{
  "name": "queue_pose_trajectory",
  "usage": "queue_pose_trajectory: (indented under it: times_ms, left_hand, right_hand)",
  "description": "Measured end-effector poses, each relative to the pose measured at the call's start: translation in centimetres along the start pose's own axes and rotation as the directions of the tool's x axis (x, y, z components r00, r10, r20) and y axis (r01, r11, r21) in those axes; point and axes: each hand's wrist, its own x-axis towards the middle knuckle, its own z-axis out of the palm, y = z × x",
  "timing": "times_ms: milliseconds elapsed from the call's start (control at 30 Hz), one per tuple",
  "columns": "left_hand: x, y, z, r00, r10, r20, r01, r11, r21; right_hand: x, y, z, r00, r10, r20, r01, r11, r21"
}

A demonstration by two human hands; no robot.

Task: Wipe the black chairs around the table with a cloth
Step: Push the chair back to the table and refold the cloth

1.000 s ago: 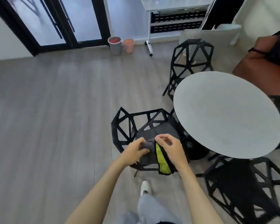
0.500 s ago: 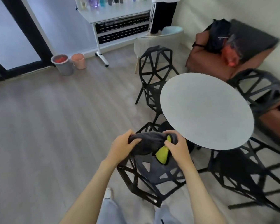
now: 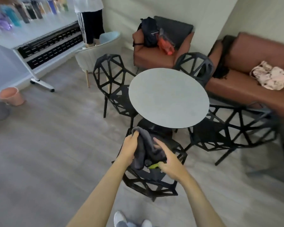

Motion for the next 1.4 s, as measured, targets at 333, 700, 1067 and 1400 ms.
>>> queue_pose_trajectory:
  times_ms: [333, 700, 1067, 1400]
  left_hand:
    - [-3.8, -0.3, 1.8, 0.983, -0.070, 0.168, 0.099, 0.979, -0.176]
    - [-2.9, -1.7, -5.4, 0.848, -0.190, 0.495, 0.221, 0.975, -0.003]
    - [5.3, -1.9, -10.6, 0.872, -0.146, 0.466, 0.044, 0.974, 0.223]
    - [6.1, 1.2, -7.5, 0.731, -0.009, 0.682, -0.341, 0.861, 0.377]
  right_hand:
    - [-2.7, 2.8, 2.1, 0.869, 0.173, -0.463, 0.027, 0.919, 0.394]
    - [0.1, 1.9, 5.6, 0.913, 0.376, -0.160, -0.197, 0.748, 0.634]
    - [0.8, 1.1, 12.4, 0.844, 0.482, -0.235, -0.049, 0.505, 0.862]
    - [3.6, 2.1, 13.4, 0.840, 0.215, -0.497, -0.274, 0.961, -0.047]
